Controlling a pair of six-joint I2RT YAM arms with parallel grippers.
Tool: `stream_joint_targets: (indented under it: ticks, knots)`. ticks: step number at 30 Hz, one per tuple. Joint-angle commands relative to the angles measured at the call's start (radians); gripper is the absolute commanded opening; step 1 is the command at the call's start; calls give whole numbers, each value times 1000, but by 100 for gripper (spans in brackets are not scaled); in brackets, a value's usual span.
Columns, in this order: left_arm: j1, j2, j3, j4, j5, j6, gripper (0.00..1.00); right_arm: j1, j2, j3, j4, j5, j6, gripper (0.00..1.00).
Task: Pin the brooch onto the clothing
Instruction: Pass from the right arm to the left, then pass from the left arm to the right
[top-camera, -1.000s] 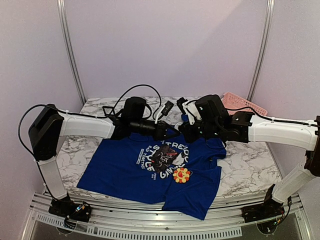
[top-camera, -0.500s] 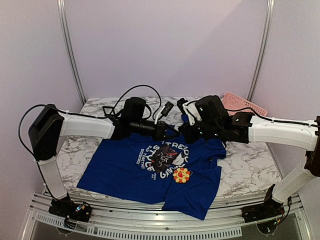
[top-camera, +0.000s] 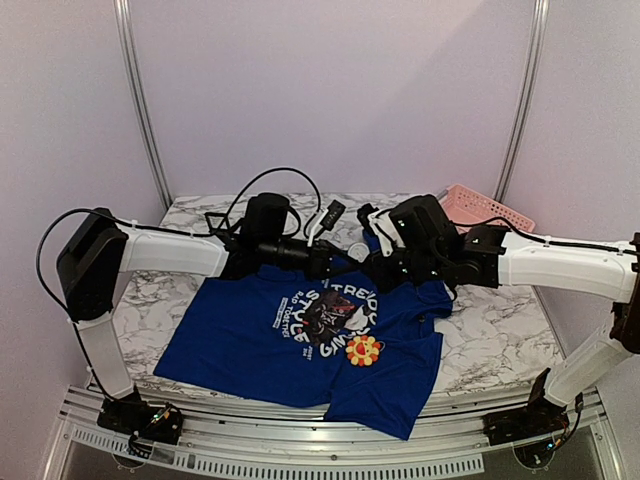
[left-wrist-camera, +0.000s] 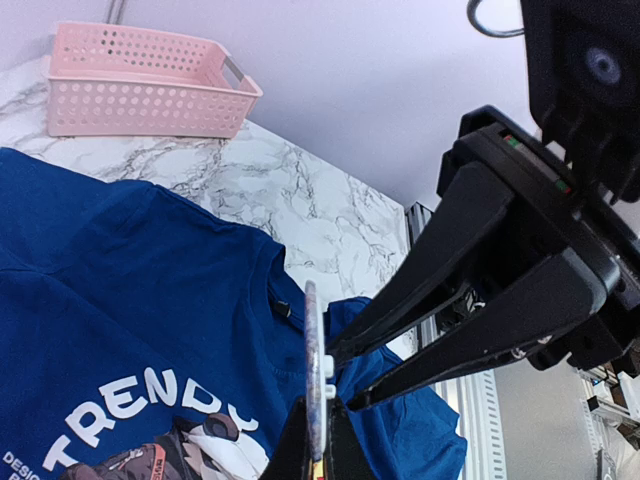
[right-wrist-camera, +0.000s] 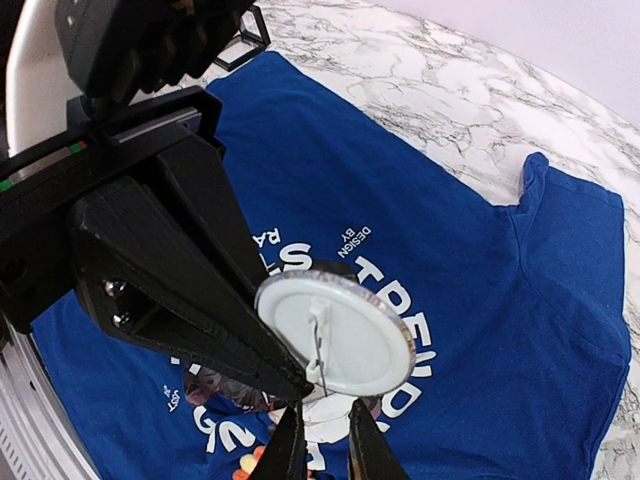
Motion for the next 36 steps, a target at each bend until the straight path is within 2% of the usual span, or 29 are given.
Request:
stream_joint_targets:
  ticks: [1,4,12,18,24,28,30,34,36]
  knots:
    - [5,-29,-19,32,19,16,0,2,-72,-34,15,-11,15,13]
    - [4,-29,-18,32,19,17,0,1,-94,-52,37,-11,13,8]
    - [5,-31,-23,32,18,16,0,-11,-152,-94,64,-46,26,4]
    - [3,-37,-30,39,25,31,0,-75,-231,-187,168,-303,30,3]
    - [2,-60,-52,52,39,69,0,-126,-388,-325,308,-516,9,4]
    - [0,-68,-62,68,50,73,0,-152,-464,-387,388,-666,9,10]
    - [0,-76,-69,81,63,83,0,-163,-484,-395,386,-665,19,14]
    - [-8,-91,-80,118,93,99,0,-235,-481,-404,373,-565,94,31]
    - [-12,-94,-87,139,104,97,0,-288,-462,-429,433,-558,167,38]
